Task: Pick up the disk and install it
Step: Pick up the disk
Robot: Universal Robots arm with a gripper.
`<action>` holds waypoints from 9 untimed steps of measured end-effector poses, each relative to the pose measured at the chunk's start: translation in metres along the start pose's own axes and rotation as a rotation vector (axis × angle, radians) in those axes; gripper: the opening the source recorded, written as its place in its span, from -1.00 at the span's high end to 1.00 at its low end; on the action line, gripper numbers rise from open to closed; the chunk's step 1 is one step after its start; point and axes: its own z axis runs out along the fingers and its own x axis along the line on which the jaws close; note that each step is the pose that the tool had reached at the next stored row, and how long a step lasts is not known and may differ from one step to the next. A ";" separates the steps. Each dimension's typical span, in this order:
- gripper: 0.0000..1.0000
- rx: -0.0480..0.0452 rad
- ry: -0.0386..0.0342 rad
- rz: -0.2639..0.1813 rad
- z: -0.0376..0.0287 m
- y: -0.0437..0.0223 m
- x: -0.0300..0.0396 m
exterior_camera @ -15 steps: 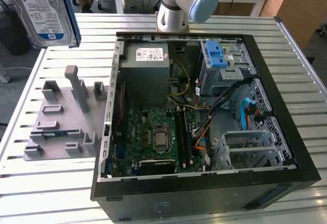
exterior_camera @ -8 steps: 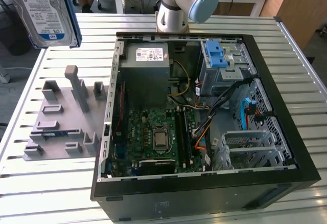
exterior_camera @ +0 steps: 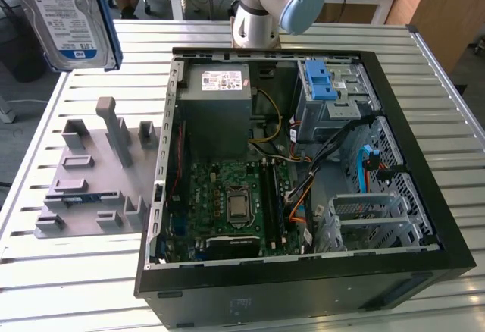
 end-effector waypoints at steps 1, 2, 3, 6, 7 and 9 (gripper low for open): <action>0.27 0.0000 0.0000 0.000 0.0000 -0.0002 0.0000; 0.27 0.0001 0.0000 0.000 0.0001 -0.0004 0.0000; 0.27 0.0000 0.0000 0.000 0.0000 -0.0006 0.0000; 0.27 0.0000 0.0000 0.000 0.0001 -0.0013 0.0000; 0.27 0.0000 0.0000 0.000 0.0001 -0.0016 0.0000; 0.27 0.0000 0.0000 0.000 0.0001 -0.0025 0.0000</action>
